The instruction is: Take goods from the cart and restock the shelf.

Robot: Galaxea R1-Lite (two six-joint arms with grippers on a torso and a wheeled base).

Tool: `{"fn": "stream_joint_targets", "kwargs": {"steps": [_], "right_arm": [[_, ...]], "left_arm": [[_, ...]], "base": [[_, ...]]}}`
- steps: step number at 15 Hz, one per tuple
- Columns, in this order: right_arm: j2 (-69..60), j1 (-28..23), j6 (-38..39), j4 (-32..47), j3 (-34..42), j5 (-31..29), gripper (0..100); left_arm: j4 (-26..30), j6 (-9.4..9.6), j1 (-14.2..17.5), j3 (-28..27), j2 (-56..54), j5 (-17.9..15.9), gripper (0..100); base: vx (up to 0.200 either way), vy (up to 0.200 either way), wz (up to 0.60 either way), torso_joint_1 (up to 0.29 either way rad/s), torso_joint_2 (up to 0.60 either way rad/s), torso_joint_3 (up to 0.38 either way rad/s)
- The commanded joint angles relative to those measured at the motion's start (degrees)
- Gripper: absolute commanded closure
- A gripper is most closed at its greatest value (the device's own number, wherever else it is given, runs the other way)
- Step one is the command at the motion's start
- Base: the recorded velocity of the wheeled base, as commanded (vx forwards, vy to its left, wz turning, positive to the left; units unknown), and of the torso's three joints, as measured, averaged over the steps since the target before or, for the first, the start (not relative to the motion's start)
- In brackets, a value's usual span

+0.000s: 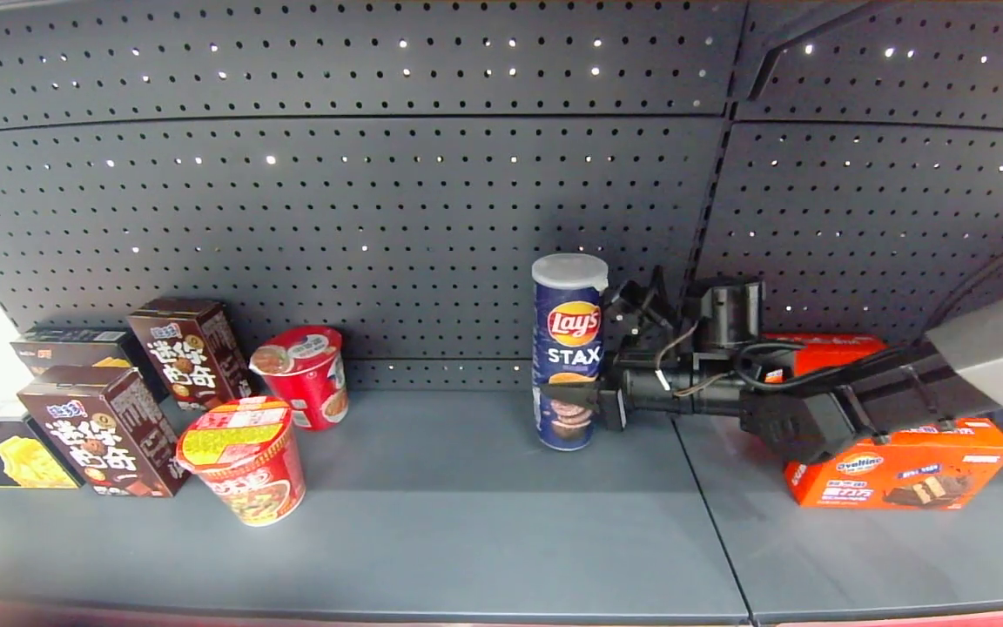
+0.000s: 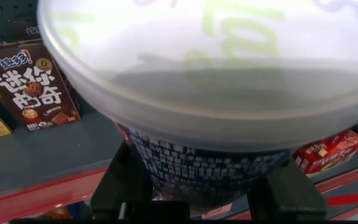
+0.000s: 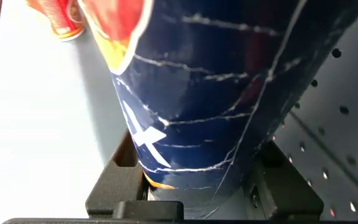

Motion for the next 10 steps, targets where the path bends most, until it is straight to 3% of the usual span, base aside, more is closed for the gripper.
{"fn": "stream_joint_targets", "kwargs": {"steps": [1,4,7,10], "right_arm": [[-9.54,2.14,-0.01,-0.12,6.59,-2.91,100],[-18.60,6.09,0.16,-0.82,16.52,-7.92,100],[-23.17,7.68,0.43,-8.91,28.39,-8.45,100],[-25.80,7.94,3.77,-13.65,35.68,-8.36,100]], "left_arm": [[0.00,0.02,0.02,0.04,-0.69,-0.01,100],[0.00,0.02,0.02,-0.05,-1.74,-0.01,100],[0.00,0.02,0.29,0.04,-2.62,0.17,100],[2.20,0.02,0.29,-0.22,-3.41,0.34,100]], "base": [[0.000,0.000,0.00,0.000,0.00,0.000],[0.000,0.000,0.00,0.000,0.00,0.000],[0.000,0.000,0.00,0.000,0.00,0.000],[0.000,0.000,0.00,0.000,0.00,0.000]]}}
